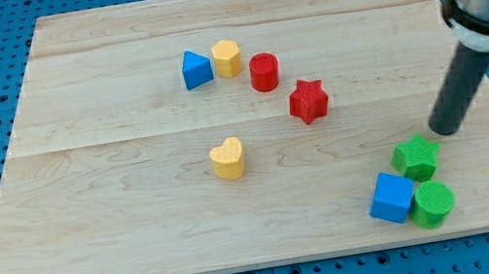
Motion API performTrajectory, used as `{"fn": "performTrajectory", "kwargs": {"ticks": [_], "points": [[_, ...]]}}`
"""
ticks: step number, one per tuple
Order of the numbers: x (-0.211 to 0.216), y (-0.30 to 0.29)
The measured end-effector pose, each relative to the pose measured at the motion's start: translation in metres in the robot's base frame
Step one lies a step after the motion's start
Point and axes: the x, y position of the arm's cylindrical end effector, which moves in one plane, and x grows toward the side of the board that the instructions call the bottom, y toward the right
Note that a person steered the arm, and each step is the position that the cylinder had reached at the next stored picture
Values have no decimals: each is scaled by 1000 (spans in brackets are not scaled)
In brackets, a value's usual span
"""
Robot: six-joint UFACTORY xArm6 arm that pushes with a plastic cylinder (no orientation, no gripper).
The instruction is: Move green circle along with blue cube towards the bottom center of the board
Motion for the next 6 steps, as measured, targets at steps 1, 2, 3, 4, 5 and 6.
{"fn": "performTrajectory", "kwargs": {"ticks": [1, 2, 3, 4, 5, 6], "points": [[48, 87], [104, 54], [73, -53], [110, -2], [120, -28], [89, -147]]}}
